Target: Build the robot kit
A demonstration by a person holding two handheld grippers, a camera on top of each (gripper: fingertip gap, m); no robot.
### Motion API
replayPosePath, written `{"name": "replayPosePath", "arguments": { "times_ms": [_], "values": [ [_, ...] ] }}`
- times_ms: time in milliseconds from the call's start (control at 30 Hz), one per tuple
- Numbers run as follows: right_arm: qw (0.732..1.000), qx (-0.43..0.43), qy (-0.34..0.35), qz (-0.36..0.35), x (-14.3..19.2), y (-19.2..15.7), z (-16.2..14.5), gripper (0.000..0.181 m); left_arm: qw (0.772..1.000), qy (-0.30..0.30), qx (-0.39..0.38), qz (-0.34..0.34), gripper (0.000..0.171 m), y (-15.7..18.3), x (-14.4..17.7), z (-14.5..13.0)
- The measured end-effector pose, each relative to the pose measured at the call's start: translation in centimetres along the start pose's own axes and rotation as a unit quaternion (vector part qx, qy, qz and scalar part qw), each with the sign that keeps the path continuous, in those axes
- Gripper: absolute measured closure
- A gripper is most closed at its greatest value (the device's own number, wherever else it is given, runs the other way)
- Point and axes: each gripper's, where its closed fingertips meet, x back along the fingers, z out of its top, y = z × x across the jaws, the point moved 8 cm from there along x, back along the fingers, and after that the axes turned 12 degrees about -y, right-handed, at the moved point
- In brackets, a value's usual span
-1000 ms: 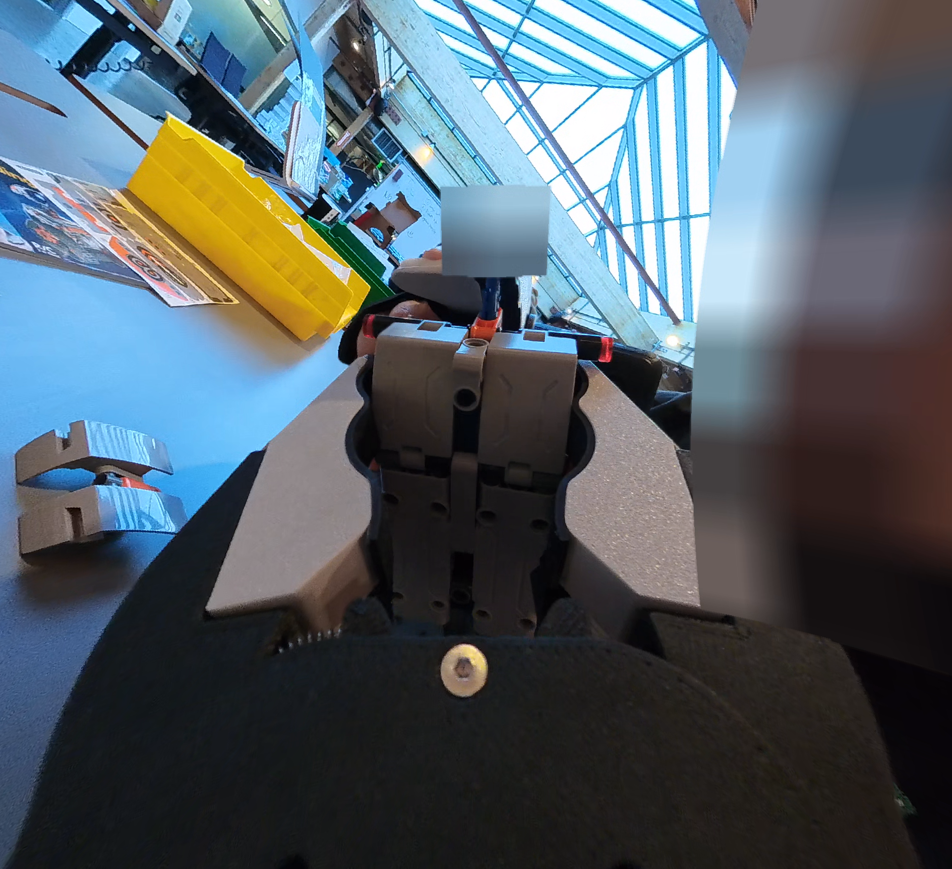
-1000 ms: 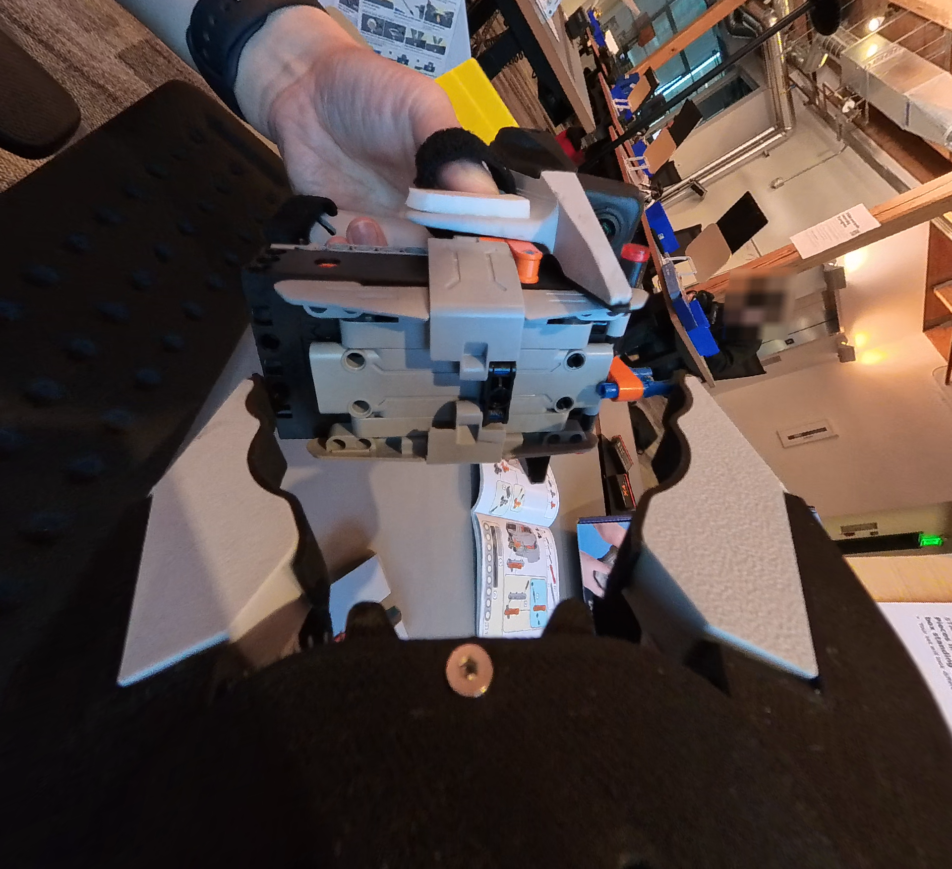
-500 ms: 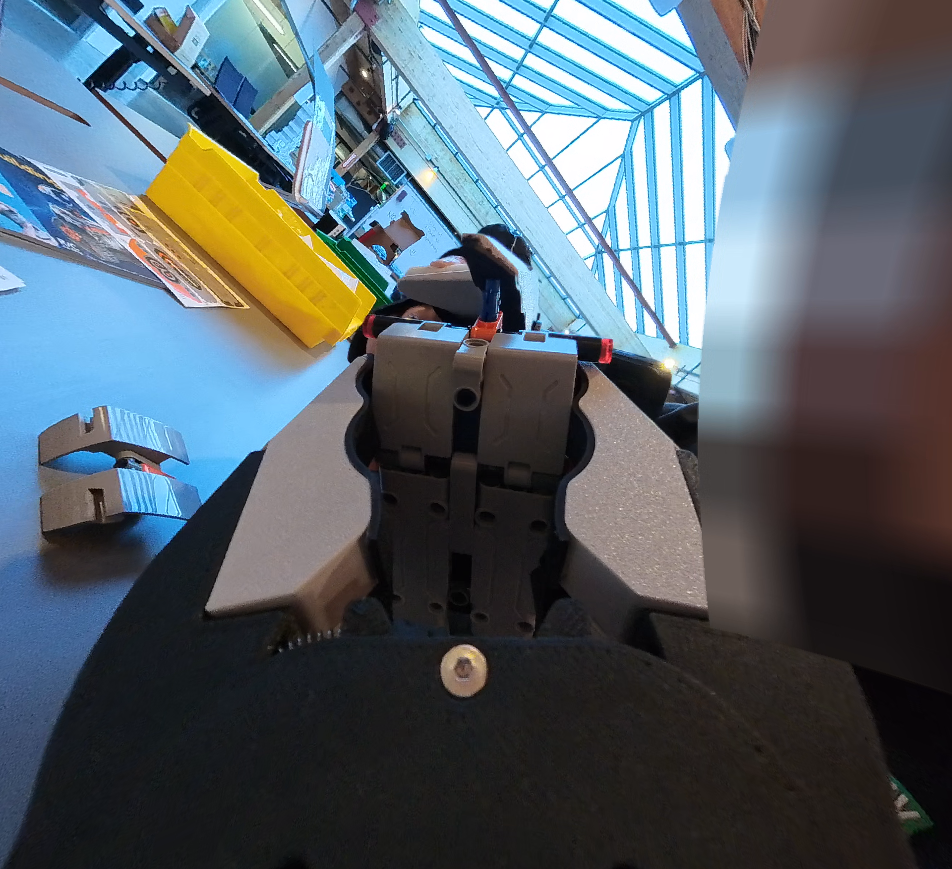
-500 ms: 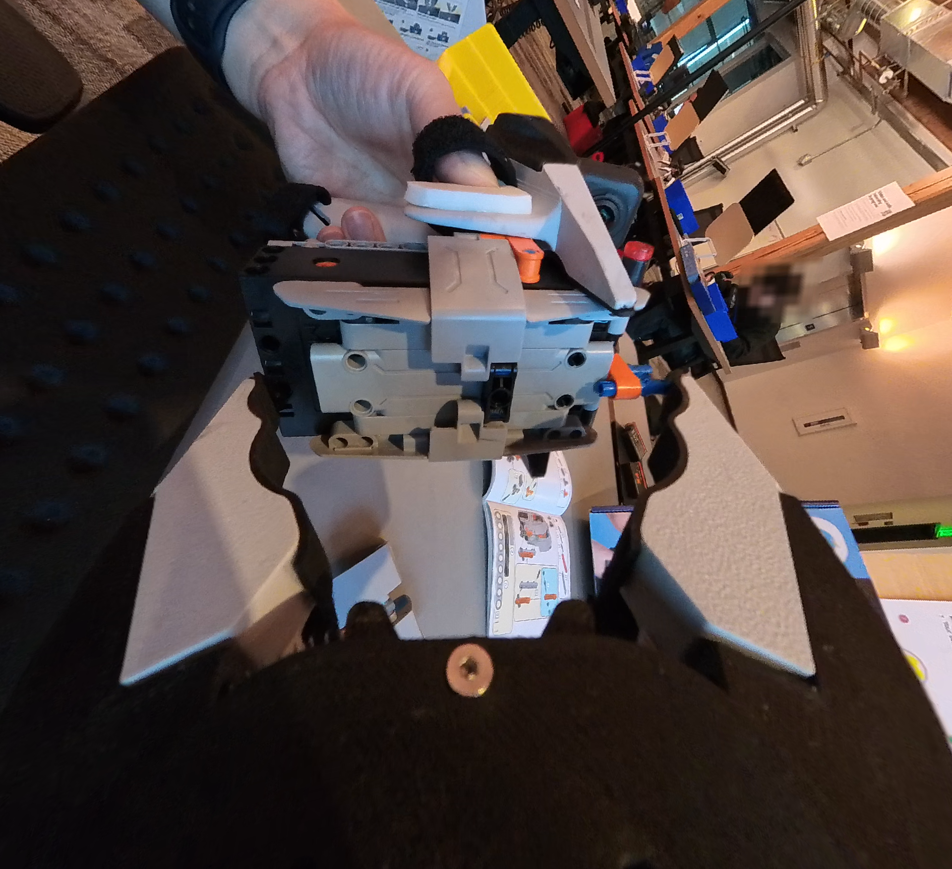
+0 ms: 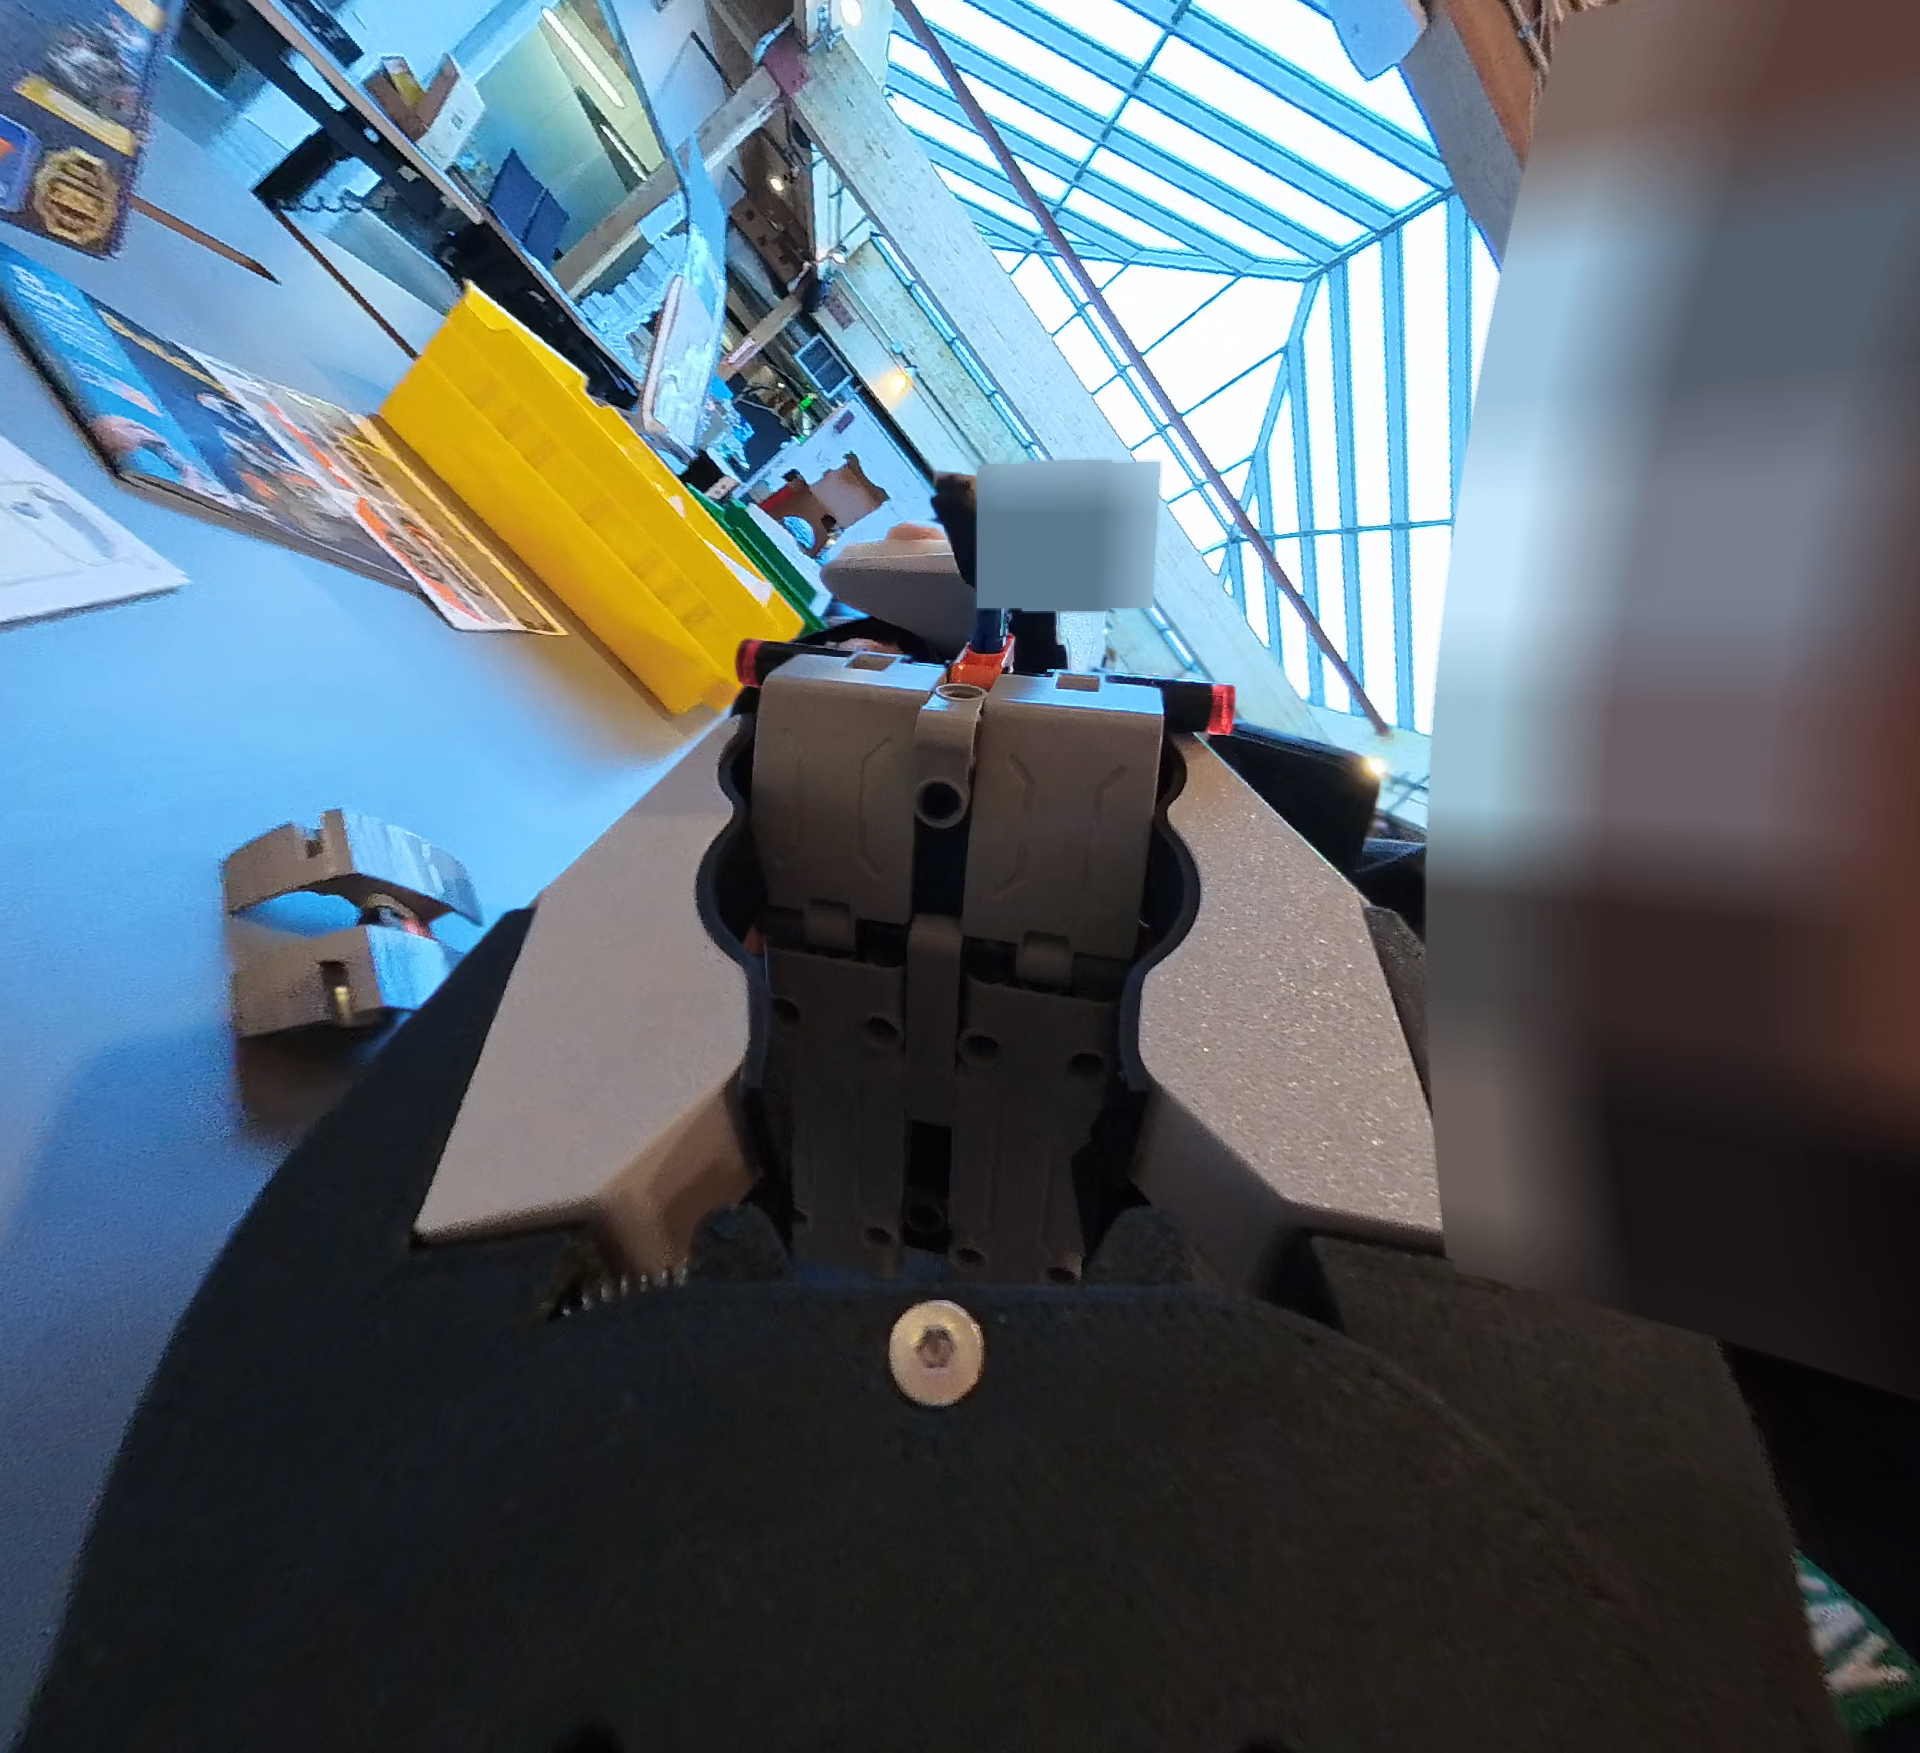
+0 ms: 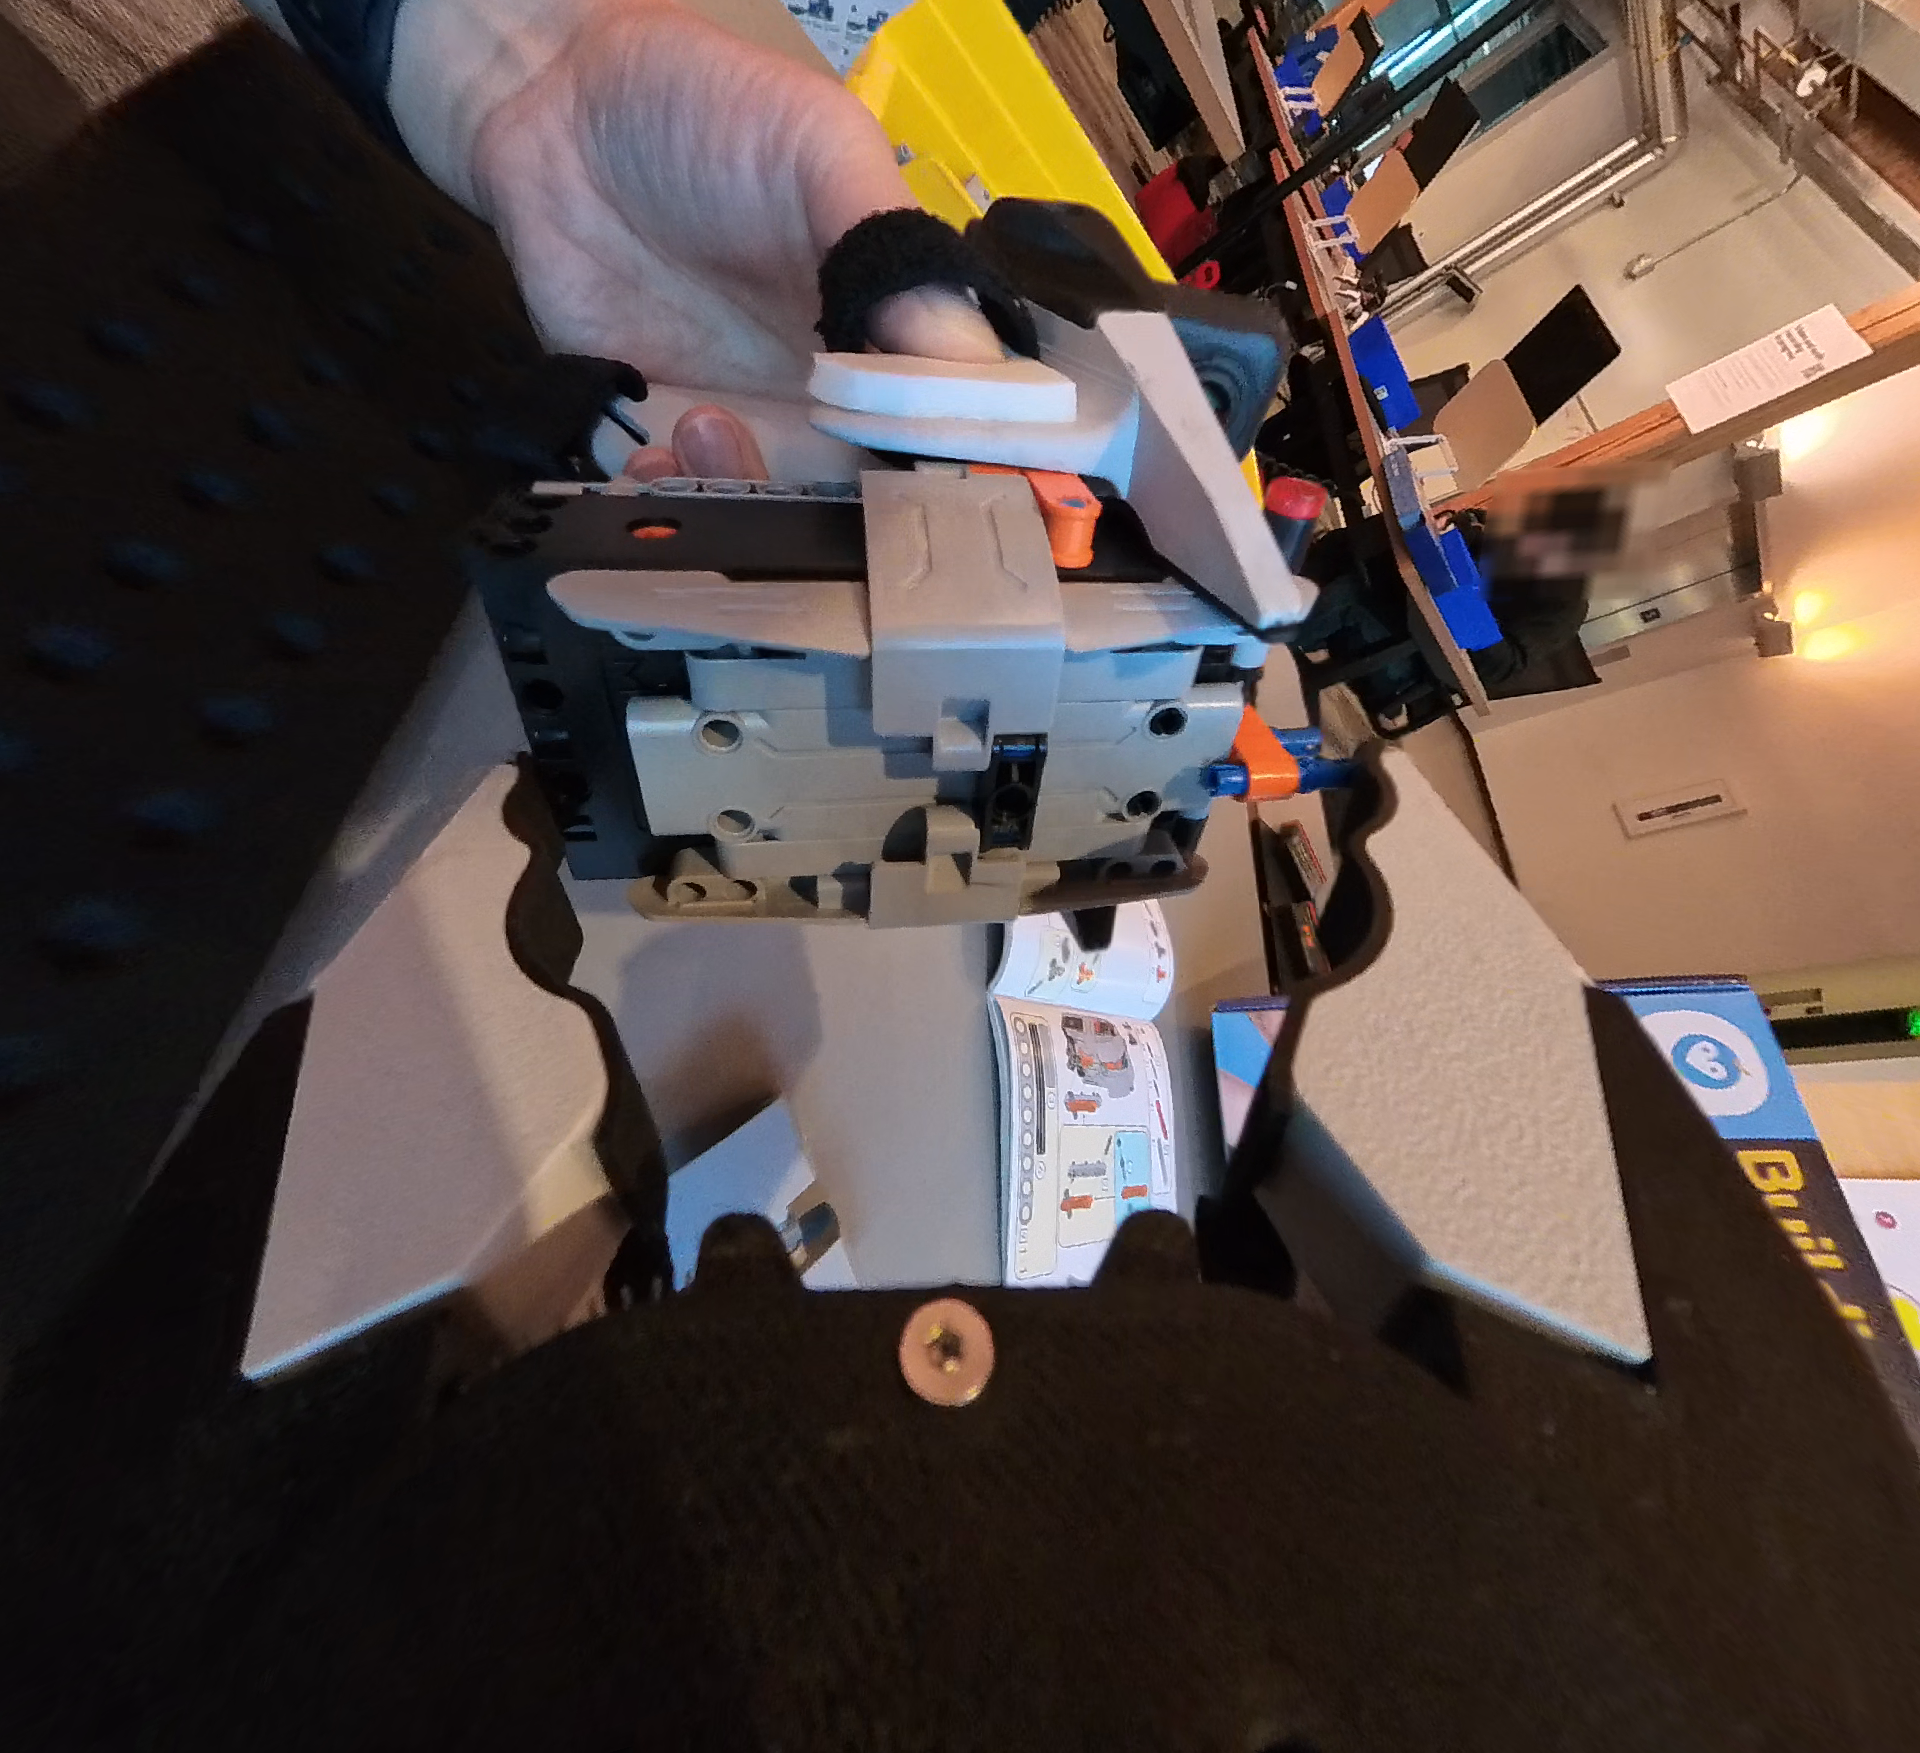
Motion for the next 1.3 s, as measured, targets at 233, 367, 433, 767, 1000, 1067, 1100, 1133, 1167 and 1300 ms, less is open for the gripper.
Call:
{"name": "replayPosePath", "arguments": {
  "times_ms": [233, 367, 433, 767, 1000, 1067, 1100, 1133, 1167, 1300],
  "values": [
    [1.0, -0.009, 0.001, -0.024, -0.3, 0.0, -1.5, 0.039, 0.999, 0.022, -0.022, 0.038, 0.1, -0.4, 1.3, 0.6],
    [1.0, -0.016, 0.005, -0.006, 0.1, -0.1, -2.0, 0.039, 0.999, 0.01, -0.018, 0.041, 0.1, -0.2, 1.2, 0.4],
    [1.0, -0.012, 0.01, 0.009, 0.4, -0.1, -1.9, 0.039, 0.998, -0.004, -0.023, 0.052, 0.1, -0.1, 1.1, 0.2],
    [0.985, -0.113, 0.08, 0.101, 2.8, 2.0, -1.1, 0.071, 0.997, -0.025, -0.043, 0.05, 0.1, 0.5, 0.3, -0.5],
    [0.96, -0.239, 0.099, 0.111, 1.6, 1.6, -4.4, 0.081, 0.962, -0.092, -0.209, 0.149, 0.101, -0.8, 1.2, 0.2],
    [0.948, -0.28, 0.095, 0.118, 0.8, 1.3, -5.8, 0.084, 0.953, -0.113, -0.229, 0.163, 0.101, -1.9, 1.5, 0.7],
    [0.946, -0.29, 0.085, 0.117, 0.4, 1.2, -6.4, 0.084, 0.951, -0.119, -0.234, 0.164, 0.101, -2.3, 1.7, 0.9],
    [0.946, -0.295, 0.072, 0.116, 0.1, 1.1, -6.9, 0.084, 0.949, -0.121, -0.242, 0.162, 0.101, -2.7, 1.8, 1.0],
    [0.946, -0.297, 0.062, 0.117, -0.1, 0.9, -7.2, 0.086, 0.946, -0.123, -0.251, 0.162, 0.101, -3.1, 1.9, 1.0],
    [0.951, -0.287, 0.022, 0.115, -0.3, 0.1, -8.3, 0.093, 0.927, -0.134, -0.304, 0.172, 0.101, -3.9, 2.4, 0.5]
  ]
}}
